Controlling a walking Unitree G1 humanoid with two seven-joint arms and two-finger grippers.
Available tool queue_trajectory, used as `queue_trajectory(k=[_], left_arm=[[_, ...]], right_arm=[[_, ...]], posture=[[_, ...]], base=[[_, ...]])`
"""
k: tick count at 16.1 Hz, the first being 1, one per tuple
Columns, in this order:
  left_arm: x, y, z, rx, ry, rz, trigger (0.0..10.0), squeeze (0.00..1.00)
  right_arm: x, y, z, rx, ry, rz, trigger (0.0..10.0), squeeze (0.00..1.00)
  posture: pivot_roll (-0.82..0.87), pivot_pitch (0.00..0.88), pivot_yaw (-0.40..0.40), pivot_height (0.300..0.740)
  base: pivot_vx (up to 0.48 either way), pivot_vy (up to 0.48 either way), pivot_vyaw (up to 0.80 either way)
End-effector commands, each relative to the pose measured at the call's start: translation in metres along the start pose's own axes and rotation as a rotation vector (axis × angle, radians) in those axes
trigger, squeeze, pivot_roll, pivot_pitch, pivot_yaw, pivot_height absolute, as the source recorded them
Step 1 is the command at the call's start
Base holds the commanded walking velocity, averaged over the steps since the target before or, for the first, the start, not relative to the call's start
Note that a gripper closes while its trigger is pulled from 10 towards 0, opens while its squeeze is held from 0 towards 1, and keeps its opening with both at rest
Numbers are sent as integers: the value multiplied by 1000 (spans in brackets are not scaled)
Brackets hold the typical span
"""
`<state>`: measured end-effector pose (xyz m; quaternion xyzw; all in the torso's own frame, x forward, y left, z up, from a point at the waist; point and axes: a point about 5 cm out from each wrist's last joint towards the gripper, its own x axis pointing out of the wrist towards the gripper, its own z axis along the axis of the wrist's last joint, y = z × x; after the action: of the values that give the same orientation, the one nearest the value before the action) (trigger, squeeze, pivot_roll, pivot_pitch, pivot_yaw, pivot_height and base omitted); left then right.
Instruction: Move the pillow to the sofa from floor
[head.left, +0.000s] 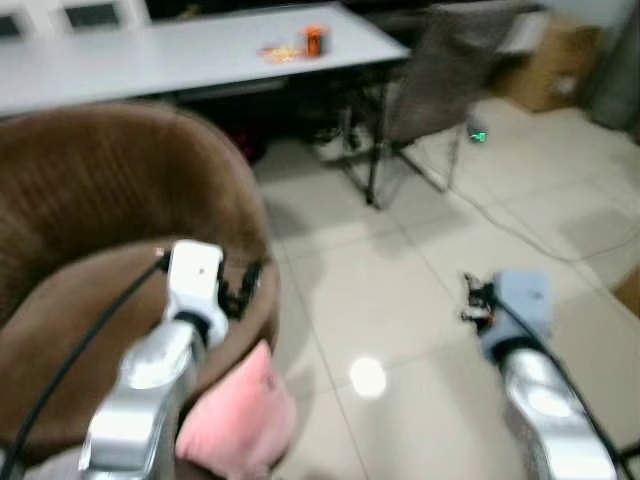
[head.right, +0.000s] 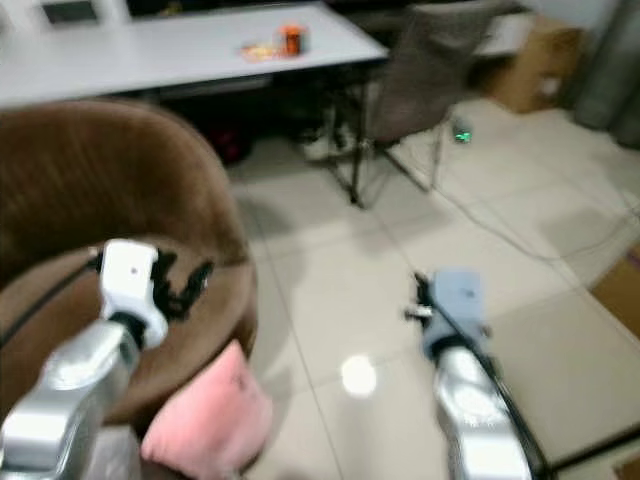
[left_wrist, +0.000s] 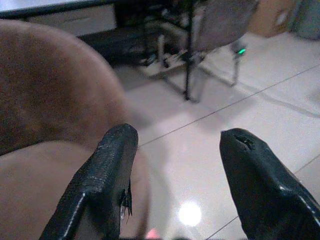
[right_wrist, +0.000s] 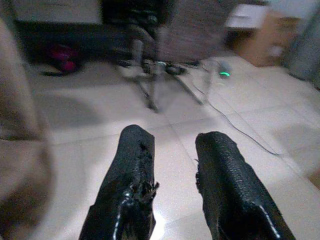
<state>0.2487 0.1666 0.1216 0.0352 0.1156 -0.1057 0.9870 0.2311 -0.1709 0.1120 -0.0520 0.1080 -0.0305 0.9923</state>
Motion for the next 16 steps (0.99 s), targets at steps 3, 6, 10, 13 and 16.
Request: queue_trajectory(k=[3,6,10,13,16], left_arm=[[4,10,7,-2,-45,69,10000,0],[6,14,12,24,-77,86,10000,0],[3,11,13,55,-82,78,10000,0],[2,18,13,7,-92,115,10000,0],[3,24,17,79,-146,140,10000,0]], right_arm=[[7,-10,3,-75,-2,-76,10000,0],[13,-11,8,-39,-15,-88,10000,0],[14,5,10,68,-6,6,10000,0],[18,6,21,-23,-91,-17,10000,0],[20,1,28,-20,-162,-47,10000,0]], posture=[[-178,0,7,740],[-175,0,12,740],[-164,0,9,740],[-159,0,21,740],[-147,0,21,740]], base=[[0,0,800],[0,0,800],[0,-480,400],[0,-160,0],[0,0,0]])
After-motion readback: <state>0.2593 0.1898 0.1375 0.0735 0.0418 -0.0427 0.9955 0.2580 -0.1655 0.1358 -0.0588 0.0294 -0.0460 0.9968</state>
